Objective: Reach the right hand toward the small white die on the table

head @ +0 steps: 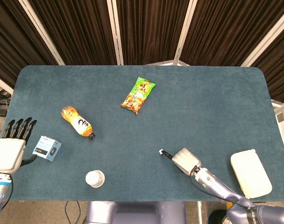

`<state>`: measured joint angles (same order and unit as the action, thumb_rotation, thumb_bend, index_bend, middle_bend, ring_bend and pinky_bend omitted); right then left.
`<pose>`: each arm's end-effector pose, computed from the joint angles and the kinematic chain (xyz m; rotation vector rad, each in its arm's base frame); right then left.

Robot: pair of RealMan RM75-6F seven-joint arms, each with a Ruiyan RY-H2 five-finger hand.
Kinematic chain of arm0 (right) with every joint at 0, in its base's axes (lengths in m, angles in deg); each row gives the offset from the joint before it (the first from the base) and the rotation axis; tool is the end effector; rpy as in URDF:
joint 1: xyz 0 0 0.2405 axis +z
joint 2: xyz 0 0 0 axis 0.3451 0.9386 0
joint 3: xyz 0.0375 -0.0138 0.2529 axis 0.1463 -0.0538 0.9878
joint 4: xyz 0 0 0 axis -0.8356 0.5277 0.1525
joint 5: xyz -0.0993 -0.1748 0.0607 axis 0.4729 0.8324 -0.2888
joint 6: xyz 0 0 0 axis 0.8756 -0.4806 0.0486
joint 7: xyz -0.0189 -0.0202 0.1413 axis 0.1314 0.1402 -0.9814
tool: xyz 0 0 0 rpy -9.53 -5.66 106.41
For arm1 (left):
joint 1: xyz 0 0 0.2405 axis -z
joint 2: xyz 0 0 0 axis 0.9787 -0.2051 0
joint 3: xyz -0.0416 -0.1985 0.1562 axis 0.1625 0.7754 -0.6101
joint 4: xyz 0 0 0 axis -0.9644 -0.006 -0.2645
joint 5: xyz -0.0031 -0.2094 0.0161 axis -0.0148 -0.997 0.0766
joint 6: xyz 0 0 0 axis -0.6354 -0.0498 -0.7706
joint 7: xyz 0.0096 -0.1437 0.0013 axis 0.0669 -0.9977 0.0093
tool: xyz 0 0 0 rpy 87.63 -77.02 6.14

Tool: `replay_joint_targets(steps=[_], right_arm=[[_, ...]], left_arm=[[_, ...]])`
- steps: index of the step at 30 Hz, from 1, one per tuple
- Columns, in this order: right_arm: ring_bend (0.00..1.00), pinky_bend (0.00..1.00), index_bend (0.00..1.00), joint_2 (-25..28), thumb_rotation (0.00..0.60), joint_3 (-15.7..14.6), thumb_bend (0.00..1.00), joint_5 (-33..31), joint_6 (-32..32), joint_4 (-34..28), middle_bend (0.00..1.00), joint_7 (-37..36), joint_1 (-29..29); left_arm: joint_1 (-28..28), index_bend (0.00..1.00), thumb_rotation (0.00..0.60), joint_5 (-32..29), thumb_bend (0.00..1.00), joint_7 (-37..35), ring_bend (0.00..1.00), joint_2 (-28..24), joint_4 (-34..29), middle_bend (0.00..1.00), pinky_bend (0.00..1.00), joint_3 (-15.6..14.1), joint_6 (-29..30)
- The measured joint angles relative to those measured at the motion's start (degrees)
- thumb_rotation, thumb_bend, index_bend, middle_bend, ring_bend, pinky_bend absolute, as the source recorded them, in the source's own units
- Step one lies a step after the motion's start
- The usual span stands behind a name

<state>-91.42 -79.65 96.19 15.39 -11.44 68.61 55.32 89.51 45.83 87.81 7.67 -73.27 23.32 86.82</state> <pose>-0.2102 -0.2657 -0.0286 2.2981 -0.6522 0.5993 -0.2507 0.2087 0.1532 -1.5261 -0.7370 -0.7532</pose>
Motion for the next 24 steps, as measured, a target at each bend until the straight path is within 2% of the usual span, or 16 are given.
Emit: replay_joint_targets(steps=[14,24], right_arm=[[0.72,1.00,0.00,2.7,0.600,-0.3,0.66,-2.7,0.1,1.5,0.80,-2.2,-0.4],[0.72,0.99,0.00,9.1,0.600,0.7,0.66,1.7,-8.4,-4.4,0.80,-6.1,-1.9]], left_arm=[[0.2,0.00,0.600,-0.3,0.00,0.5,0.00,0.1,-0.2,0.00,0.00,-0.2,-0.5],[0.1,0.00,0.600,0.2,0.00,0.2,0.00,0.0,-0.4,0.00,0.00,-0.3,-0.1]])
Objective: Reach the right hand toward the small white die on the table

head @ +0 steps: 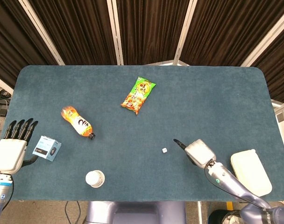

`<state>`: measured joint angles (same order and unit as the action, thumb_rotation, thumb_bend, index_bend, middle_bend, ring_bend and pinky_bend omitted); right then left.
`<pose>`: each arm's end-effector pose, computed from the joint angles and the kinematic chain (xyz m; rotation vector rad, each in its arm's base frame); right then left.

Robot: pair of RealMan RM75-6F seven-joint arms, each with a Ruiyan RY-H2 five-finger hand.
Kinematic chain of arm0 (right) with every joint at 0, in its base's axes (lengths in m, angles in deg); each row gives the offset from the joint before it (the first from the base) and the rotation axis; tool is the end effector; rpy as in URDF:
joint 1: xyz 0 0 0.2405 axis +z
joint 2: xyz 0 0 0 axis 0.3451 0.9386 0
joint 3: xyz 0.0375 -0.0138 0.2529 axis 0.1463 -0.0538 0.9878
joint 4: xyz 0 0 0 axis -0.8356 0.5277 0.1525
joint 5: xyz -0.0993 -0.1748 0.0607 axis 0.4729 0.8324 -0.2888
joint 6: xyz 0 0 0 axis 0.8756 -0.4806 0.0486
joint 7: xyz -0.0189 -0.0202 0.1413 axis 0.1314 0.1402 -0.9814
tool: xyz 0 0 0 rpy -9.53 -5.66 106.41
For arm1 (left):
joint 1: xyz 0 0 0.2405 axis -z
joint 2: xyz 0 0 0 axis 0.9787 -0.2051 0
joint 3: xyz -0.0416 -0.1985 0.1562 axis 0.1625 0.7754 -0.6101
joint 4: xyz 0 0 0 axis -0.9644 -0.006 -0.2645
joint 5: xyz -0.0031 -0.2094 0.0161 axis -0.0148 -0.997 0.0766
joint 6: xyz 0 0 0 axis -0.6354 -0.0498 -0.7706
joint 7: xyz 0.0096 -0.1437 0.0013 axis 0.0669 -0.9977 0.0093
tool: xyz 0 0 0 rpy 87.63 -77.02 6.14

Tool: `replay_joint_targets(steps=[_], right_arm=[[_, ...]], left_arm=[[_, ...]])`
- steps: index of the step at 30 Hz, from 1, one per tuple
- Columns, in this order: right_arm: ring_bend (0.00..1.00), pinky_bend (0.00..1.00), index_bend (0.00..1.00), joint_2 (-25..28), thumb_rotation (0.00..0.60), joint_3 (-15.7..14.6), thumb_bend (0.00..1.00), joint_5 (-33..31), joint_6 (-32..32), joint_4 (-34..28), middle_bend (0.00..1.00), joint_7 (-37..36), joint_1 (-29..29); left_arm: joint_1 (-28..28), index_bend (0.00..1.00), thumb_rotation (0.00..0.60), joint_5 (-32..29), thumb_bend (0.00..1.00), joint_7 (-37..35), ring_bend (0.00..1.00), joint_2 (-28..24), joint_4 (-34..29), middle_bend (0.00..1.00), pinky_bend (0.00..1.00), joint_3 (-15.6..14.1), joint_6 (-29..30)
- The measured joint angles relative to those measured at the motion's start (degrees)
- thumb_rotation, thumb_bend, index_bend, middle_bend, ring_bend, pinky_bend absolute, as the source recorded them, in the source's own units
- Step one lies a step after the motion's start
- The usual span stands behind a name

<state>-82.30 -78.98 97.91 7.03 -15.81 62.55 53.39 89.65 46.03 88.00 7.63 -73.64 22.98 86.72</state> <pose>-0.2176 -0.2781 0.0342 2.1309 -0.6622 0.7065 -0.2491 0.2078 0.1519 -1.5351 -0.7394 -0.7539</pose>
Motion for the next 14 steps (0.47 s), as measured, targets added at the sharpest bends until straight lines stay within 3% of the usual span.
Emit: replay_joint_targets(steps=[3,6,7,9,11,13,14], right_arm=[[0.72,0.91,0.00,1.8,0.600,0.2,0.62,1.8,-3.9,-1.6,0.79,-0.9,-1.1],[0.66,0.70,0.00,3.6,0.600,0.4,0.20,4.0,-9.4,-2.7,0.72,-2.3,-2.9],[0.59,0.57,0.00,4.3,0.600,0.5,0.07,5.1,-12.1,-2.9,0.66,-3.1,-3.8],[0.39,0.32,0.00,5.2,0.600,0.6,0.00,6.6,-16.6,-3.0,0.52,-4.7,-5.4],[0.11,0.07,0.00,6.0,0.600,0.7,0.00,8.1,-22.2,-2.9,0.28,-7.2,-7.6],[0.01,0.00,0.00,6.7,0.600,0.8,0.00,9.2,-27.7,-2.7,0.09,-9.8,-10.3],[0.00,0.00,0.00,7.0,0.600,0.8,0.00,9.5,-29.8,-2.7,0.04,-10.8,-11.7]], left_arm=[[0.0,0.00,0.600,0.3,0.00,-0.4,0.00,-0.1,0.1,0.00,0.00,0.0,0.2],[-0.2,0.00,0.600,0.9,0.00,-1.2,0.00,-0.2,0.3,0.00,0.00,-0.1,0.5],[-0.2,0.00,0.600,1.2,0.00,-1.5,0.00,-0.1,0.5,0.00,0.00,-0.1,0.6],[-0.4,0.00,0.600,2.1,0.00,-2.1,0.00,0.1,1.1,0.00,0.00,-0.4,0.9],[-0.6,0.00,0.600,3.0,0.00,-2.8,0.00,0.5,1.7,0.00,0.00,-0.7,1.3],[-0.9,0.00,0.600,4.1,0.00,-3.6,0.00,0.8,2.4,0.00,0.00,-0.9,2.2],[-1.1,0.00,0.600,4.5,0.00,-3.9,0.00,0.9,2.6,0.00,0.00,-1.0,2.6]])
